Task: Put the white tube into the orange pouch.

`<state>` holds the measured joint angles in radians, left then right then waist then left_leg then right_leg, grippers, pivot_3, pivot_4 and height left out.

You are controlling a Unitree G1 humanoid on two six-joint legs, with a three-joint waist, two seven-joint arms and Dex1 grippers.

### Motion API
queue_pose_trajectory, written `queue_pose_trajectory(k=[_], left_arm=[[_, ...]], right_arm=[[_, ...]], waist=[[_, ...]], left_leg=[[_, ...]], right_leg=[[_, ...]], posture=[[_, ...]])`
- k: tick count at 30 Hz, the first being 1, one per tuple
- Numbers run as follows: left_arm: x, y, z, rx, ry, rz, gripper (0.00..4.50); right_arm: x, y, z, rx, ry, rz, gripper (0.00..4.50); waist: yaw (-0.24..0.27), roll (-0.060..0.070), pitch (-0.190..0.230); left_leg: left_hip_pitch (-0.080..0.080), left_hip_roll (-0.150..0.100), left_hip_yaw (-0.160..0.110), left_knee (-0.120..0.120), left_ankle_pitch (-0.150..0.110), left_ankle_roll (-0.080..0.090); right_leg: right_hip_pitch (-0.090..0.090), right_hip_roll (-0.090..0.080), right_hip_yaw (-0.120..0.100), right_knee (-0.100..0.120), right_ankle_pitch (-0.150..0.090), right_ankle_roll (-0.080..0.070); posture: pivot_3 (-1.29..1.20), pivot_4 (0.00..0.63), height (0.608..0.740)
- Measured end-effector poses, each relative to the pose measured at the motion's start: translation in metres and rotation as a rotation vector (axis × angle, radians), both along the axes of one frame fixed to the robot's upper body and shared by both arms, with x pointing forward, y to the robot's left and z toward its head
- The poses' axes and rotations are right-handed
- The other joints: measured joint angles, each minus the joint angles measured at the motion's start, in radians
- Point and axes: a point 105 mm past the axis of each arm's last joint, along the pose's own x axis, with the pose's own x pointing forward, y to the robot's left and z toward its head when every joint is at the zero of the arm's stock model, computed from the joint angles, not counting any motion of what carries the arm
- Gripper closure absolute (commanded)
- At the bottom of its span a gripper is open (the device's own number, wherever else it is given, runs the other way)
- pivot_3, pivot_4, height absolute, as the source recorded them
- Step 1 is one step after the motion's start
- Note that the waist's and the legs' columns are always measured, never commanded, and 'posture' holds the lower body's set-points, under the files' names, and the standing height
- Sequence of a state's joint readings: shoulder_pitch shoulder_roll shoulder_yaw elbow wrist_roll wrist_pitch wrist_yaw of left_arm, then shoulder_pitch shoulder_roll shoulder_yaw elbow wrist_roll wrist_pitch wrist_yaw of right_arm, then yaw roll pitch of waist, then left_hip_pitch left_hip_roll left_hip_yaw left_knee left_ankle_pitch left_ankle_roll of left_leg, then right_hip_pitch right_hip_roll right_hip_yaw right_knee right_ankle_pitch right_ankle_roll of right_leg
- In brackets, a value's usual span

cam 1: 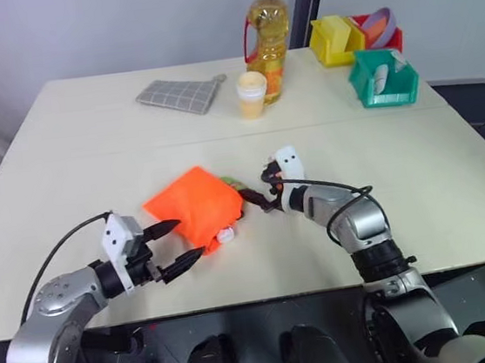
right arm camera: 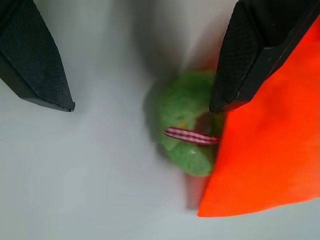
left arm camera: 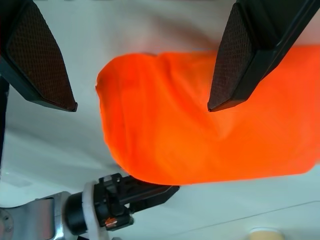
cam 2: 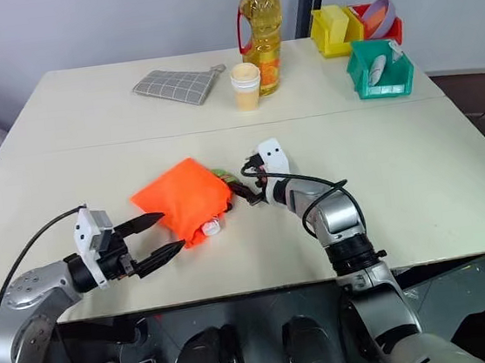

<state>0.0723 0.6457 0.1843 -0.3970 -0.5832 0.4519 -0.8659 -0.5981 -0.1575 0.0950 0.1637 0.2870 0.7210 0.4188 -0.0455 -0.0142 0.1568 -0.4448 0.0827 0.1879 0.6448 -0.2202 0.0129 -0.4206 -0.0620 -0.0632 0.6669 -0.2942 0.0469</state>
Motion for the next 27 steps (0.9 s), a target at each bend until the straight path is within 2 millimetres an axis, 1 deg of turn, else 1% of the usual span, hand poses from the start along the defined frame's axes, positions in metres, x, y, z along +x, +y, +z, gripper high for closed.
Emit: queue_pose_trajectory(k=[3,6,7,9,14,16,17,19,21,23,25,27], left_arm=[[0.000,0.000,0.001,-0.007,0.001,-0.002,0.03],[0.001,-0.001,0.002,-0.008,-0.007,-0.002,0.03],[0.002,-0.002,0.004,-0.010,-0.014,-0.001,0.01],[0.003,-0.002,0.005,-0.010,-0.021,0.005,0.00],[0.008,-0.004,0.011,-0.022,-0.051,0.016,0.00],[0.010,-0.005,0.014,-0.033,-0.063,0.030,0.00],[0.012,-0.004,0.014,-0.037,-0.067,0.039,0.00],[0.015,-0.004,0.016,-0.047,-0.077,0.054,0.00],[0.017,-0.004,0.018,-0.052,-0.089,0.068,0.00],[0.019,-0.004,0.019,-0.063,-0.099,0.082,0.00],[0.020,-0.004,0.019,-0.071,-0.103,0.094,0.00],[0.021,-0.004,0.019,-0.079,-0.106,0.103,0.00]], right_arm=[[0.000,0.004,0.003,0.013,-0.003,0.007,0.00],[0.001,0.006,0.000,-0.020,-0.002,0.013,0.00],[0.001,0.007,-0.004,-0.043,0.006,0.015,0.26],[0.001,0.009,-0.005,-0.069,-0.002,0.021,0.87],[-0.003,0.014,-0.009,-0.092,0.005,0.051,3.23],[-0.005,0.015,-0.008,-0.089,0.000,0.059,4.24],[-0.006,0.014,-0.007,-0.087,-0.008,0.059,4.44],[-0.007,0.010,-0.006,-0.090,-0.019,0.052,4.44],[-0.010,0.000,-0.006,-0.100,-0.038,0.032,4.44],[-0.014,-0.016,0.000,-0.109,-0.077,-0.001,4.44],[-0.018,-0.029,0.013,-0.094,-0.130,-0.031,4.44],[-0.023,-0.041,0.034,-0.068,-0.206,-0.055,4.44]], waist=[[0.000,0.000,0.000],[-0.001,0.000,0.000],[-0.001,0.000,0.000],[-0.002,0.000,0.000],[-0.002,0.000,0.000],[0.000,0.000,0.000],[0.001,0.000,0.000],[0.004,0.000,0.000],[0.004,0.000,0.000],[0.003,0.000,0.000],[0.002,0.000,0.000],[0.000,0.000,0.000]], left_leg=[[0.000,0.000,0.000,0.000,0.000,-0.001],[0.000,0.000,0.000,0.000,0.000,-0.001],[0.000,0.000,0.000,0.000,0.001,-0.002],[0.000,0.000,0.000,-0.001,0.001,-0.003],[0.001,0.000,0.000,-0.002,0.001,-0.003],[0.000,0.000,0.000,-0.001,0.002,-0.003],[0.000,0.000,0.000,-0.001,0.002,-0.003],[0.000,0.000,0.000,-0.001,0.001,-0.003],[0.000,-0.001,0.000,-0.001,0.001,-0.003],[0.000,-0.001,0.000,-0.001,0.001,-0.003],[0.000,0.000,0.000,-0.002,0.001,-0.003],[0.000,0.000,0.000,-0.002,0.002,-0.003]], right_leg=[[0.000,0.000,0.000,0.000,0.000,0.000],[0.000,0.000,0.000,0.000,0.000,0.000],[0.000,0.000,0.000,0.000,0.000,0.000],[0.000,0.000,0.000,0.000,0.000,0.000],[0.000,0.000,0.000,0.000,0.000,0.000],[0.000,0.000,0.000,0.000,0.000,0.000],[0.000,0.000,0.000,0.000,0.000,0.000],[0.000,0.000,0.000,0.000,0.000,0.000],[0.000,-0.001,0.000,-0.001,0.000,0.000],[0.000,-0.001,0.000,-0.001,0.000,0.000],[-0.001,-0.001,0.000,-0.001,0.000,0.000],[-0.001,0.000,0.000,0.000,0.000,0.000]], posture=[[0.00,0.150,0.740],[0.00,0.150,0.740],[0.00,0.150,0.740],[0.00,0.150,0.740],[0.00,0.150,0.740],[0.00,0.150,0.740],[0.00,0.150,0.740],[0.00,0.150,0.740],[0.00,0.150,0.740],[0.00,0.150,0.740],[0.00,0.150,0.740],[0.00,0.150,0.740]])
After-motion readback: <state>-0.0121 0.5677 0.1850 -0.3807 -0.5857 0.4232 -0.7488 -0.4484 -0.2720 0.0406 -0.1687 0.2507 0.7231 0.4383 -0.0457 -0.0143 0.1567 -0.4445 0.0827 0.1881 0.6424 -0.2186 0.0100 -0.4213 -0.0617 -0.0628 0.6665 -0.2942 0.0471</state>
